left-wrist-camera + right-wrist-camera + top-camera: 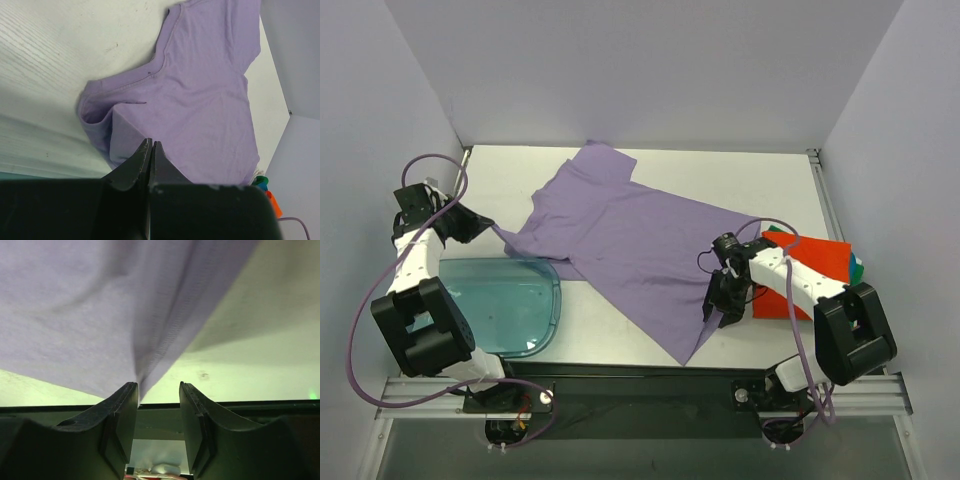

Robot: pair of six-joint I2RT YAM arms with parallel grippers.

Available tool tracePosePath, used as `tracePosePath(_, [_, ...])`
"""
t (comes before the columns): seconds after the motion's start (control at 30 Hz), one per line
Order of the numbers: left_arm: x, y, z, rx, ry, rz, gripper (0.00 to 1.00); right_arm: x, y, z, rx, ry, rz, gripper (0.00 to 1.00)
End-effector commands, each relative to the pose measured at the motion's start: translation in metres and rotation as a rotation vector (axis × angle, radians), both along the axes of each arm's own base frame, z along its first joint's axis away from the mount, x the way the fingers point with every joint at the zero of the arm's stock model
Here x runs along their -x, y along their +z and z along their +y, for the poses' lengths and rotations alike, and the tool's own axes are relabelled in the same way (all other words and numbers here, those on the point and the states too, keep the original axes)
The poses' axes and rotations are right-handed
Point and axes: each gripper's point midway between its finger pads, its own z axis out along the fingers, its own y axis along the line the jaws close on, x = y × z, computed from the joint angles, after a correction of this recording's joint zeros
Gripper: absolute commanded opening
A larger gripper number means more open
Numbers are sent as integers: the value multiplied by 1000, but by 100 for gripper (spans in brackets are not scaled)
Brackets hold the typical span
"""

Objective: Fold and stack the t-shirts
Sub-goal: Flatten out the tshirt

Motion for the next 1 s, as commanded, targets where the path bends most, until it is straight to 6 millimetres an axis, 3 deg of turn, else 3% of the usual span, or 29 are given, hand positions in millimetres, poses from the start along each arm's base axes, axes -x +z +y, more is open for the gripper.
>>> tracePosePath(0.0, [-9, 13, 3, -21, -24, -60, 0, 28, 0, -31, 98, -70, 83, 39])
tracePosePath(0.1, [-8, 13, 3, -19, -26, -60, 0, 38, -4, -39, 102, -96, 107, 39])
tracePosePath(0.2, [-9, 15, 3, -21, -28, -68, 0, 32, 5, -35, 74, -78, 63, 39])
tracePosePath(0.37, [-9, 16, 3, -18, -29, -69, 0, 3, 43, -14, 4, -2, -93, 39])
tracePosePath(0.4, [-9, 15, 2, -16, -30, -67, 0, -9, 56, -5, -22, 14, -142, 39])
tracePosePath(0.5, [-10, 13, 3, -14, -28, -67, 0, -23, 69, 19, -83, 84, -187, 39])
tracePosePath(0.7, [-8, 10, 1, -5, -31, -60, 0, -41, 43, 60, -177, 152, -161, 39])
tracePosePath(0.83, [-7, 7, 1, -6, -30, -56, 0, -30, 14, 58, -136, 153, -82, 37])
tracePosePath(0.97, [-7, 7, 0, -6, -32, -56, 0, -16, -1, 44, -84, 124, -41, 37])
